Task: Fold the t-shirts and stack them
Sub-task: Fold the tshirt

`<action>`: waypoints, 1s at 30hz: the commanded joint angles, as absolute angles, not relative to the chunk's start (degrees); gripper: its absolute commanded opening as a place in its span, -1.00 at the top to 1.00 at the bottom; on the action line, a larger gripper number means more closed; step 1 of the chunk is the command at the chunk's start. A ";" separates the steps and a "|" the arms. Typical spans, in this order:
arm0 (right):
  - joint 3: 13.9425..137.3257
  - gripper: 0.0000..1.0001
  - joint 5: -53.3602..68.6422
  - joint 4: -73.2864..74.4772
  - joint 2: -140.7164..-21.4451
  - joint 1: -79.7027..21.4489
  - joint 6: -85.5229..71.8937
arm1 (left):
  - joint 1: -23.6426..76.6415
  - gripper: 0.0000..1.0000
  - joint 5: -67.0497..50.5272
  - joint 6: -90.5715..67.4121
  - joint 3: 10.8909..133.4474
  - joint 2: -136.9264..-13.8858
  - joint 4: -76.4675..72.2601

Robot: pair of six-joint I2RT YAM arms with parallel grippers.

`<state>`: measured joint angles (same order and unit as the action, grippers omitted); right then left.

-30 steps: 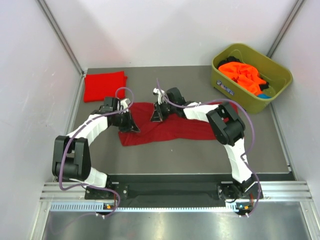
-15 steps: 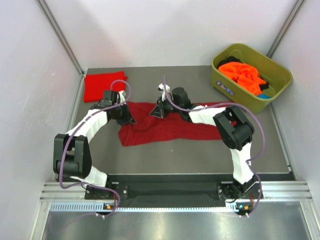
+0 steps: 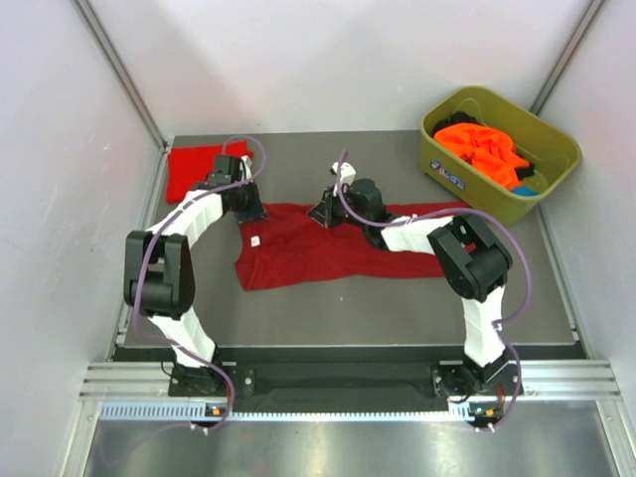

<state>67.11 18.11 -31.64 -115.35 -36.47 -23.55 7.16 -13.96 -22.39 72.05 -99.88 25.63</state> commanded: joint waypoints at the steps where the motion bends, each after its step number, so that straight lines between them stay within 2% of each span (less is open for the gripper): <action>1: 68.03 1.00 14.07 -38.14 -114.96 -36.04 -25.49 | 6.51 1.00 -11.87 -21.01 75.32 -102.56 24.35; 6: 67.76 1.00 9.76 -38.23 -116.27 -35.69 -25.75 | 6.15 1.00 -13.79 -19.34 77.78 -106.34 21.19; 16: 68.29 1.00 8.70 -39.90 -118.83 -35.42 -27.95 | 6.06 1.00 -15.82 -20.92 75.59 -107.05 10.73; 23: 68.82 1.00 8.35 -39.38 -119.97 -35.42 -28.30 | 6.06 1.00 -14.86 -19.78 79.88 -110.55 11.60; 25: 69.34 0.99 8.00 -37.36 -119.80 -35.42 -28.48 | 5.98 0.88 -13.54 -19.69 81.20 -111.70 13.43; 28: 71.10 0.66 6.95 -30.37 -118.66 -34.98 -29.70 | 5.63 0.56 -9.59 -20.47 83.58 -112.24 17.29; 29: 71.80 0.41 6.60 -27.19 -118.13 -34.72 -29.88 | 5.19 0.50 -8.45 -20.65 84.54 -111.89 18.27; 30: 72.50 0.31 6.42 -24.46 -116.30 -34.19 -30.06 | 5.01 0.46 -5.65 -20.74 84.81 -111.54 19.06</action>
<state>68.69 7.92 -30.24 -119.42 -35.68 -29.30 6.15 -11.68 -20.80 81.14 -112.57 16.71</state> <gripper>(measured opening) 0.297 0.253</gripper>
